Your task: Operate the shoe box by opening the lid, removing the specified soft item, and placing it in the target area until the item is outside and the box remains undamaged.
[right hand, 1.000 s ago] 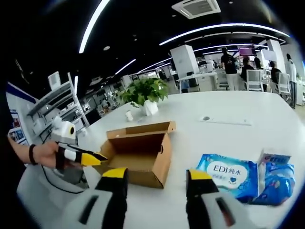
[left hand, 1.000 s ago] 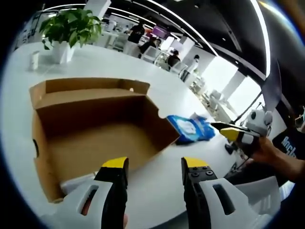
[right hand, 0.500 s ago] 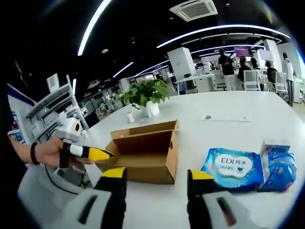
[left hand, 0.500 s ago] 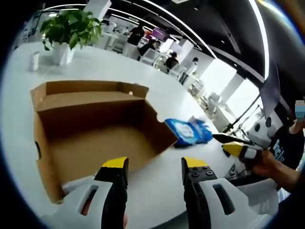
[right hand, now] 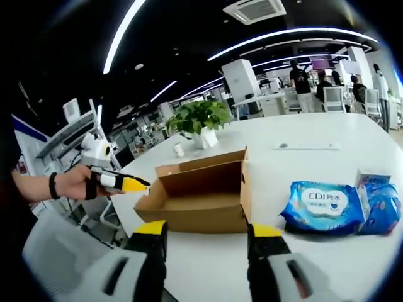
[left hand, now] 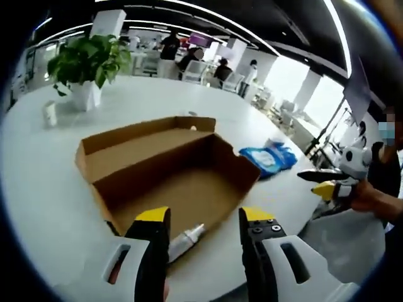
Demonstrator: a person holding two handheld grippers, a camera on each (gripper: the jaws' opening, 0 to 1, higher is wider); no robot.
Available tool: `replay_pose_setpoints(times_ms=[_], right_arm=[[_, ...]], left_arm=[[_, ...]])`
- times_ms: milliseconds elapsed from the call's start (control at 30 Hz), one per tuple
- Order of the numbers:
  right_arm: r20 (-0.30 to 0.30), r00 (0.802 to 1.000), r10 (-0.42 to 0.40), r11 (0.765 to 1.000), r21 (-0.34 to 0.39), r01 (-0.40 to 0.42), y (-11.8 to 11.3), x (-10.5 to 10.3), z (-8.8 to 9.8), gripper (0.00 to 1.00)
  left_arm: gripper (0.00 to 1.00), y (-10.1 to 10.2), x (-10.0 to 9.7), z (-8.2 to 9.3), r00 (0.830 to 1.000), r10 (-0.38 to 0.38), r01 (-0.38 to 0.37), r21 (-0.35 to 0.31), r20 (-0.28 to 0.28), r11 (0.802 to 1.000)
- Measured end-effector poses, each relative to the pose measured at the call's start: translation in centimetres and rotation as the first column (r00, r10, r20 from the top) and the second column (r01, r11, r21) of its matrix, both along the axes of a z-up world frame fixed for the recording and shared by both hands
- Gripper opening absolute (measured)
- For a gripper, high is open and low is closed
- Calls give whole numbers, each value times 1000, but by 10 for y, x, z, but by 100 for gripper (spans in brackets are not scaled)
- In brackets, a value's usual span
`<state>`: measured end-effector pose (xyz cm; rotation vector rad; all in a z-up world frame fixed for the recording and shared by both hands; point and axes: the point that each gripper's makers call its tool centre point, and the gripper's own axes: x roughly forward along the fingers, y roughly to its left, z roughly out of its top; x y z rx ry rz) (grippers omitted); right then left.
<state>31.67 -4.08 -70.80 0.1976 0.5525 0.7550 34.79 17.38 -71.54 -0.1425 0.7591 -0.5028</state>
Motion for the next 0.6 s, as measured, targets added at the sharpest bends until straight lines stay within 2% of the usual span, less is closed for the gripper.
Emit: replay_pose_setpoints(times_ms=[133, 267, 367, 467, 533, 600], right_arm=[[1, 1000, 25, 999, -28, -25, 7, -3, -3, 49], [4, 1000, 29, 999, -24, -29, 8, -3, -3, 49], [5, 1000, 25, 999, -29, -25, 7, -4, -3, 49], [7, 1000, 20, 999, -28, -20, 5, -2, -2, 49], [8, 1000, 15, 999, -29, -15, 4, -1, -2, 49], [7, 1000, 10, 1000, -30, -9, 2, -1, -1, 49]], left_arm=[[43, 14, 4, -6, 997, -75, 77, 94, -22, 993], [42, 21, 7, -17, 988, -139, 146, 145, -61, 978], [41, 23, 8, -28, 973, -208, 224, 191, -102, 956], [40, 19, 5, -41, 952, -260, 288, 186, -164, 939], [40, 17, 7, -49, 938, -296, 331, 214, -178, 919], [40, 16, 9, -55, 931, -313, 352, 226, -190, 909]])
